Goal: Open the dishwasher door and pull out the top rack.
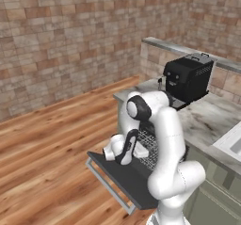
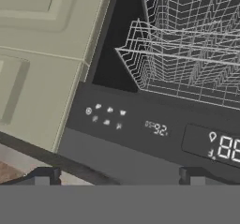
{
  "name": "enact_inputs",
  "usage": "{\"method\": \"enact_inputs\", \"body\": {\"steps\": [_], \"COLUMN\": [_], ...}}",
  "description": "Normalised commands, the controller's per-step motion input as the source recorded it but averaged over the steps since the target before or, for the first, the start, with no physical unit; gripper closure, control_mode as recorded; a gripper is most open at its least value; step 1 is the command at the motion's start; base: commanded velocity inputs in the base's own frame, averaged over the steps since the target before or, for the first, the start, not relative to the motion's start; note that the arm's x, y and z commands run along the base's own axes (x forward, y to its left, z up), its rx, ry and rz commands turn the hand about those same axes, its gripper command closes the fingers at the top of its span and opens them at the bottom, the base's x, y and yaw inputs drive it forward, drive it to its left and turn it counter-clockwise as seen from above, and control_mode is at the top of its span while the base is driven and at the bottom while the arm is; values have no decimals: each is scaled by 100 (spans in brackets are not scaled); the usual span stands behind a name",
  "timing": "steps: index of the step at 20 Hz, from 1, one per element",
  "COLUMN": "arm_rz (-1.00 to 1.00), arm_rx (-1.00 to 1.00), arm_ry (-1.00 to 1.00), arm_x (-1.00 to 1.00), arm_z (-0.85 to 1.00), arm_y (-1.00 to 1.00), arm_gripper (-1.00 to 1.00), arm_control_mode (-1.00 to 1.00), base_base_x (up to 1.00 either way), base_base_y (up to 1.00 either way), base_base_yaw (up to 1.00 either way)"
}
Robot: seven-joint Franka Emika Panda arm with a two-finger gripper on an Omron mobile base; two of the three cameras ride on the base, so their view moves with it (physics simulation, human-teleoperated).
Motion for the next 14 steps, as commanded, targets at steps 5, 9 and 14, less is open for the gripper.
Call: {"method": "enact_inputs", "body": {"steps": [5, 9, 14], "arm_rz": [0, 0, 1], "arm_rx": [0, 0, 0], "arm_ry": [5, 1, -2], "arm_x": [26, 8, 0], "arm_z": [-22, -17, -6], "arm_y": [-25, -24, -31], "arm_gripper": [-100, -100, -100], "arm_control_mode": [-100, -100, -100], "base_base_x": [0, 0, 0], "base_base_y": [0, 0, 0], "base_base_yaw": [0, 0, 0]}}
